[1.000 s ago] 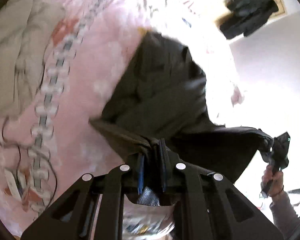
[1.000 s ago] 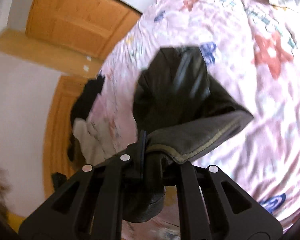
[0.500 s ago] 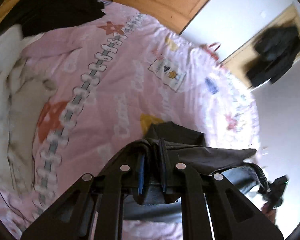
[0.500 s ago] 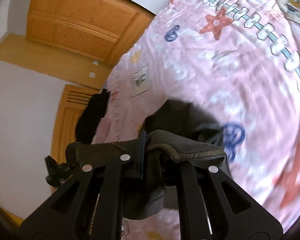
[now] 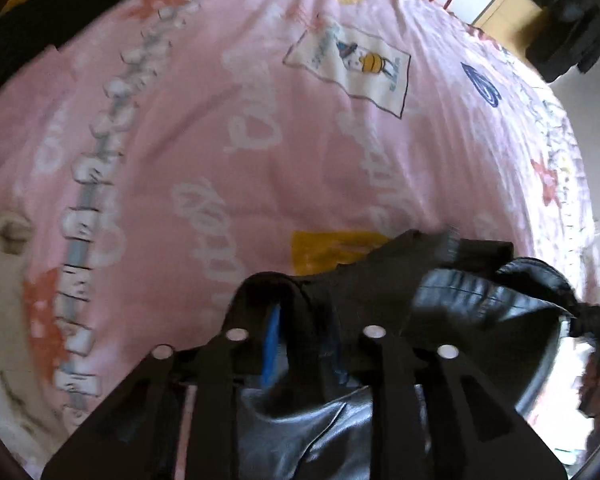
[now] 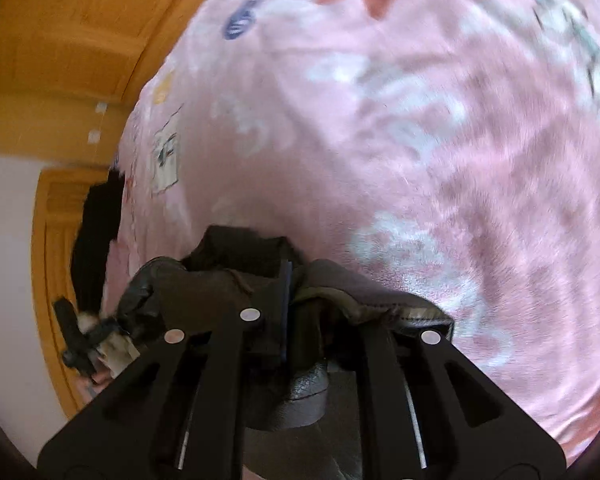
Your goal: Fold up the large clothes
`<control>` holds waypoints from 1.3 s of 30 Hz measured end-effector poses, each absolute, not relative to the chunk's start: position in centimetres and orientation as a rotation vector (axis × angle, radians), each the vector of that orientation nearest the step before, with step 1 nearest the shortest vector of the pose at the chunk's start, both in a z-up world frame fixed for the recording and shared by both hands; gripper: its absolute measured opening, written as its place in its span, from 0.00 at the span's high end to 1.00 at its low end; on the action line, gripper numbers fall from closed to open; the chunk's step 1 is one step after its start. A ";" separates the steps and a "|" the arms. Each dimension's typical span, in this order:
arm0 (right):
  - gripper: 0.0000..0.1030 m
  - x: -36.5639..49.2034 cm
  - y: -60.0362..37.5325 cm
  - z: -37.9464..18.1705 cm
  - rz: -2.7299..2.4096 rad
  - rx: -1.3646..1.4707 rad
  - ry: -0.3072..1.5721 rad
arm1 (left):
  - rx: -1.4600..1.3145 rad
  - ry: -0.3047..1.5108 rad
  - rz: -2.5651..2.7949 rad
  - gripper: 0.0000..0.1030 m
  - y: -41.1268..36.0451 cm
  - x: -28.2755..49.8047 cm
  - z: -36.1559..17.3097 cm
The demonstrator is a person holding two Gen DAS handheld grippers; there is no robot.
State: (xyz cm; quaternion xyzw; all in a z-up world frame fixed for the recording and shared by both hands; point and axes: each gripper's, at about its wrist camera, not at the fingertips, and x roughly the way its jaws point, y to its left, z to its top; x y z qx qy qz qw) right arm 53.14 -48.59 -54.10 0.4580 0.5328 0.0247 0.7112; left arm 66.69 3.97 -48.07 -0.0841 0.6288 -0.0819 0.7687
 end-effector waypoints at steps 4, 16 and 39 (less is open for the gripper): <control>0.52 51.3 -50.5 -55.3 0.090 1.347 1.048 | -0.333 1.428 -0.282 0.68 6.6 68.0 -48.3; 0.29 46.2 -42.6 -45.5 0.303 0.871 1.010 | -0.104 1.329 -0.212 0.08 6.5 67.2 -40.6; 0.40 32.6 -36.6 -52.7 0.170 0.897 1.068 | 0.102 1.383 -0.101 0.08 -1.5 54.5 -51.2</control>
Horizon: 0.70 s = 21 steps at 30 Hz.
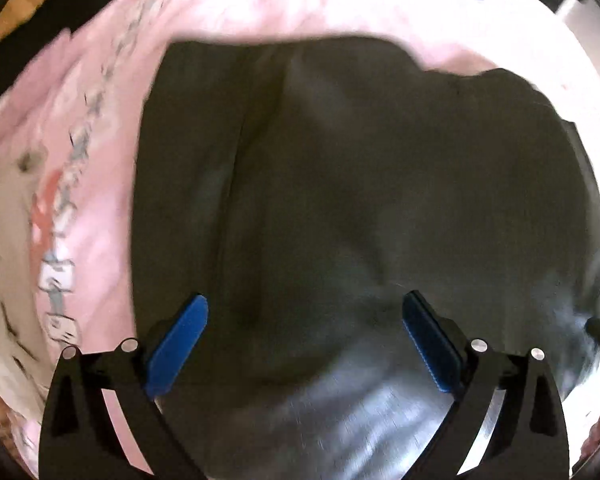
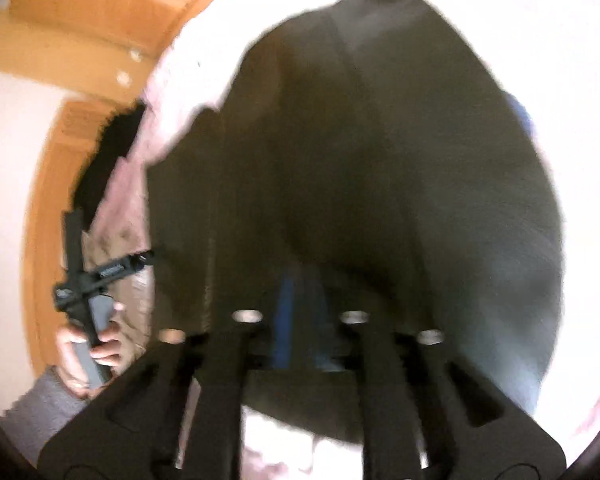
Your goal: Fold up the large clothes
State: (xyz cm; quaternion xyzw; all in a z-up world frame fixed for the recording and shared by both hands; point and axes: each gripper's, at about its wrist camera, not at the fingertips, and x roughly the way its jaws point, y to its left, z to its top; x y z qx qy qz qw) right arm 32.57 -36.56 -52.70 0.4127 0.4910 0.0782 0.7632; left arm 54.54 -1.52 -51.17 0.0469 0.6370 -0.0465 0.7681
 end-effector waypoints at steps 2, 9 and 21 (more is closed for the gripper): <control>0.09 28.7 -38.1 -51.9 0.120 1.001 1.001 | 0.128 1.346 -0.151 0.08 -2.3 53.6 -48.8; 0.09 14.7 -40.2 -57.3 -0.065 1.717 0.836 | 0.167 1.338 -0.241 0.08 -6.3 51.9 -45.9; 0.09 21.4 -40.0 -64.0 0.012 1.765 0.695 | 0.182 1.470 -0.218 0.08 -10.4 55.0 -51.5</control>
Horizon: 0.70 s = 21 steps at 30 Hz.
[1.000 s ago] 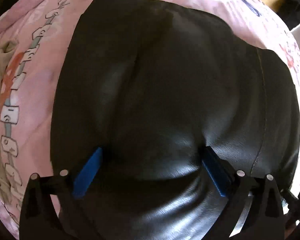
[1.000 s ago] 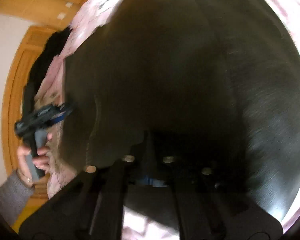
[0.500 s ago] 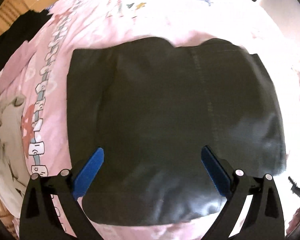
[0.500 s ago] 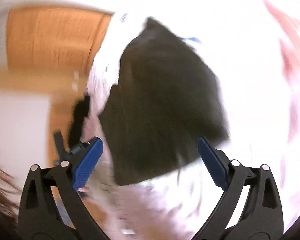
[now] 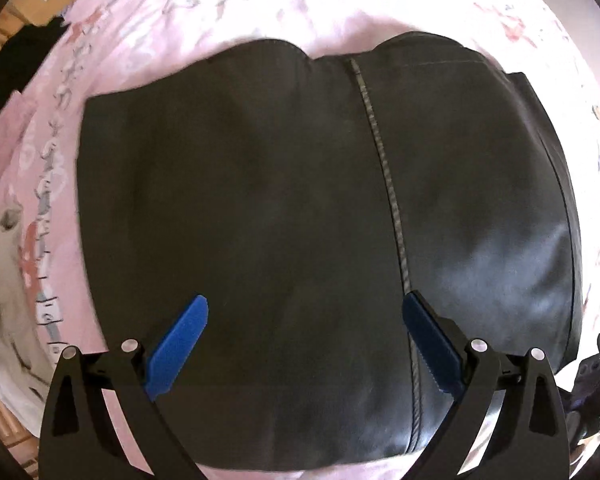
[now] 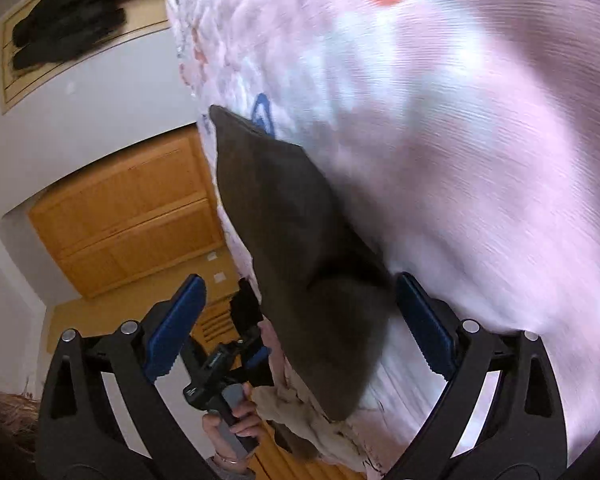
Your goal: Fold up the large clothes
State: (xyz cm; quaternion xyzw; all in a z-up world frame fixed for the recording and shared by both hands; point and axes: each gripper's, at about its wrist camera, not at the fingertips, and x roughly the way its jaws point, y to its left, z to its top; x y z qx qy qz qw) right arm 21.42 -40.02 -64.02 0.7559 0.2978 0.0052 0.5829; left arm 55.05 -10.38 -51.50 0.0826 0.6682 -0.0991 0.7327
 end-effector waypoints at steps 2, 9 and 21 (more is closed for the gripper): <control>0.09 23.2 -39.9 -64.4 0.025 1.702 0.769 | 0.124 1.488 -0.207 0.08 -10.2 55.8 -52.3; 0.72 27.0 -39.1 -60.8 0.079 1.388 0.835 | -0.029 1.520 -0.166 0.10 -9.3 56.0 -53.7; 0.82 30.7 -36.4 -53.8 0.170 1.235 0.795 | -0.246 1.559 -0.004 0.86 -6.2 50.1 -52.6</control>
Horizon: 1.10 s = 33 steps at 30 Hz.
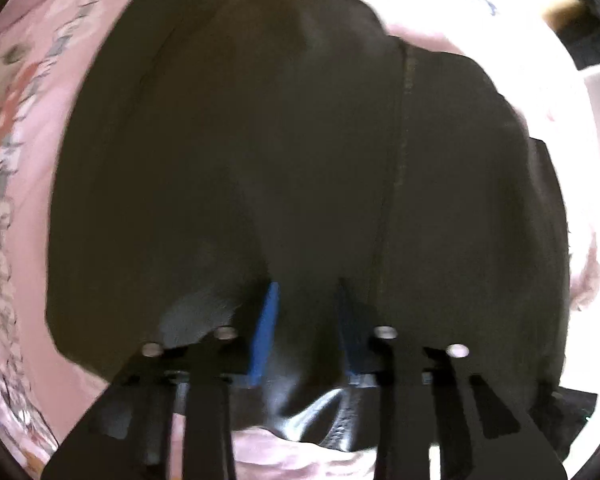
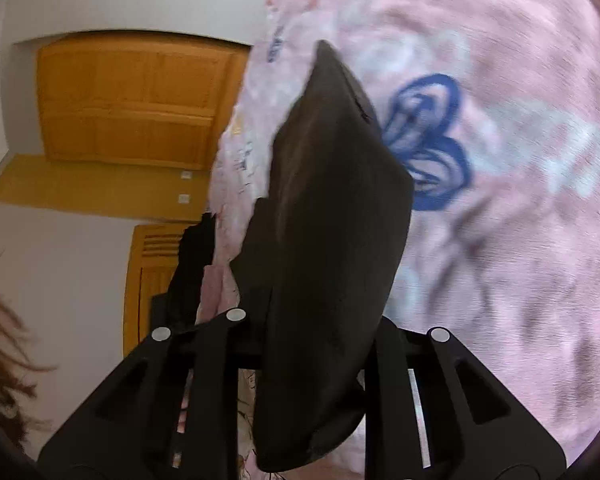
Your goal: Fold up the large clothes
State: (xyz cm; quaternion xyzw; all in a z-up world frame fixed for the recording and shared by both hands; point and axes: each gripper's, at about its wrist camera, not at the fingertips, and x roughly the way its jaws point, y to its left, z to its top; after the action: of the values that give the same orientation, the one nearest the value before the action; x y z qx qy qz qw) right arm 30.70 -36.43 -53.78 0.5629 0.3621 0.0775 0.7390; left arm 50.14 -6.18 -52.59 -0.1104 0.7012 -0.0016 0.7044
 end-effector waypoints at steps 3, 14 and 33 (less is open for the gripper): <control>0.82 32.5 -35.4 -52.2 0.213 1.176 0.801 | -0.286 1.581 0.034 0.91 -6.2 48.9 -54.2; 0.82 37.2 -32.0 -48.3 0.301 0.956 0.867 | -0.420 1.645 -0.051 0.95 -6.4 41.6 -54.7; 0.83 42.2 -15.2 -41.0 0.637 0.451 0.974 | -0.282 1.459 -0.006 0.97 -1.9 50.1 -56.9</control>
State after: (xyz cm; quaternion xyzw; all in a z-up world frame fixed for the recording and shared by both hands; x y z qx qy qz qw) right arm 42.17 -15.24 -41.01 0.2112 0.4559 0.2982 0.8115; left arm 50.07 -1.92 -56.85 -0.1283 0.6641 -0.0025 0.7366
